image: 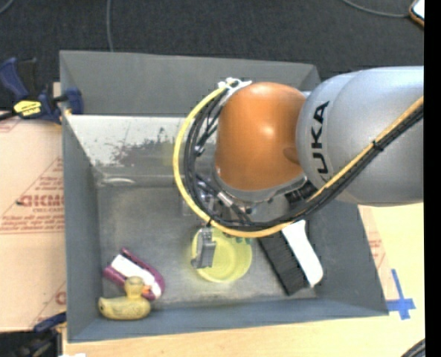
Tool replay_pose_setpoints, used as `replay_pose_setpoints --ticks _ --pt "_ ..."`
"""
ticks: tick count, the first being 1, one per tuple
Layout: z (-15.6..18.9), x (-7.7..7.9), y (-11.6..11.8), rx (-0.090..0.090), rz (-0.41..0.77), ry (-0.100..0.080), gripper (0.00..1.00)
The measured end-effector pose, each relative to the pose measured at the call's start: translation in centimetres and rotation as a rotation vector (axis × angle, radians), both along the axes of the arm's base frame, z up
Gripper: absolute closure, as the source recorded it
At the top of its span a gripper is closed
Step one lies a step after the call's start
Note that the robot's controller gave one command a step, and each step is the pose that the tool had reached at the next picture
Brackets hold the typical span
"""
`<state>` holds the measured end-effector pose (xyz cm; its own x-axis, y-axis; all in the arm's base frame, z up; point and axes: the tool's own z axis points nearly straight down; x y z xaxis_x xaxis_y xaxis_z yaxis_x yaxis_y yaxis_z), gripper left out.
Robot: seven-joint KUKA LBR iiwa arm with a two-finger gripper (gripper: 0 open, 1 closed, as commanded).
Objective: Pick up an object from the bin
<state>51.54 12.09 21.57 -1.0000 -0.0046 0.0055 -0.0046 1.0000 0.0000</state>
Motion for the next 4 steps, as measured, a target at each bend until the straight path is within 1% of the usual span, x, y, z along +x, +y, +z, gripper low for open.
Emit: replay_pose_setpoints --ticks 1,2,3,4 --pt "0.4 0.2 -0.1 0.001 -0.004 -0.008 0.0" --pt "-12.8 3.1 -9.9 0.0 0.158 -0.013 0.0" --pt "-14.2 -0.8 3.2 0.002 0.151 -0.016 0.0" --pt "-14.4 -1.5 -8.0 -0.002 0.627 -0.009 0.0"
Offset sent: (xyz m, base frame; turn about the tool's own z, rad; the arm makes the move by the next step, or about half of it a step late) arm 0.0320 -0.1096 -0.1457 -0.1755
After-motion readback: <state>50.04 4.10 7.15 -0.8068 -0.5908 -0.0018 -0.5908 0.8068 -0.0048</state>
